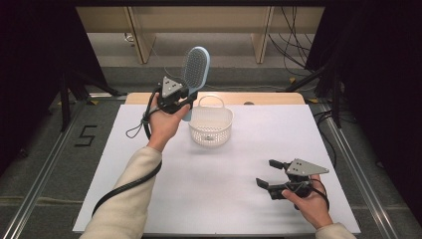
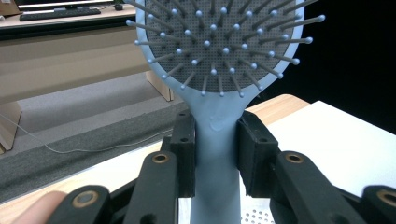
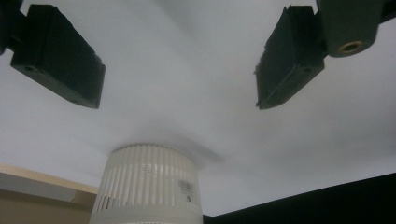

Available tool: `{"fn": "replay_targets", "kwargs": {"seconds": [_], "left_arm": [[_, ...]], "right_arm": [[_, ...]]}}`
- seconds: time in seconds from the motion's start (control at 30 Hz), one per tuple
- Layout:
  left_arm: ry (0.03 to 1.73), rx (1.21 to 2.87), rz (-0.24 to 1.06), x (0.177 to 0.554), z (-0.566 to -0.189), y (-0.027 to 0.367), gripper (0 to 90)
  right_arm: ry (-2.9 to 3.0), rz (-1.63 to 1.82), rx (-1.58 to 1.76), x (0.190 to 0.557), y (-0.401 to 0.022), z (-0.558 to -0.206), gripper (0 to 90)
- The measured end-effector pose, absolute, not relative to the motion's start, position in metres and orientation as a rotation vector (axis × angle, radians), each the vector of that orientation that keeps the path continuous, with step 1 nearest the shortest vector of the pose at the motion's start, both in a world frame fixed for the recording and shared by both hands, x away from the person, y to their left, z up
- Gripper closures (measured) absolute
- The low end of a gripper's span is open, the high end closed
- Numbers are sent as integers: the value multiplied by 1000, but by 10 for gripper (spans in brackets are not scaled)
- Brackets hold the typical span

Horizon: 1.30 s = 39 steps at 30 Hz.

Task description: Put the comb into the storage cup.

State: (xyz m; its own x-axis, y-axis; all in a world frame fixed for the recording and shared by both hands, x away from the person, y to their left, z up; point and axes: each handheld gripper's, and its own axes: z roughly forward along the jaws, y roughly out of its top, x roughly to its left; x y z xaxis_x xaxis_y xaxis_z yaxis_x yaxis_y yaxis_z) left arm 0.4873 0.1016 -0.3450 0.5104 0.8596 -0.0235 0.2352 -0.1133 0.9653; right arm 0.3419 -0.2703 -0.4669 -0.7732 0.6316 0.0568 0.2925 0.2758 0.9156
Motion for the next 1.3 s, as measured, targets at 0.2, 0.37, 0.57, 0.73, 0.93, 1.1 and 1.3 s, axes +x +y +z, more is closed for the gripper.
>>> {"fn": "replay_targets", "kwargs": {"seconds": [0.2, 0.37, 0.57, 0.73, 0.93, 1.1, 1.3], "left_arm": [[947, 1640, 698, 488, -345, 101, 700], [945, 1642, 696, 488, -345, 100, 699], [942, 1643, 696, 488, -344, 98, 699], [940, 1643, 696, 488, -344, 97, 700], [936, 1643, 695, 488, -343, 96, 699], [935, 1641, 693, 488, -342, 95, 699], [935, 1643, 693, 488, -343, 94, 700]], "right_arm": [[2233, 1498, 842, 342, -270, -467, 164], [2231, 1500, 842, 342, -270, -467, 164], [2231, 1499, 844, 342, -270, -467, 164], [2232, 1498, 845, 342, -270, -467, 164], [2231, 1499, 844, 342, -271, -467, 164], [2230, 1500, 841, 342, -271, -467, 164], [2229, 1500, 840, 342, -271, -467, 164]]}}
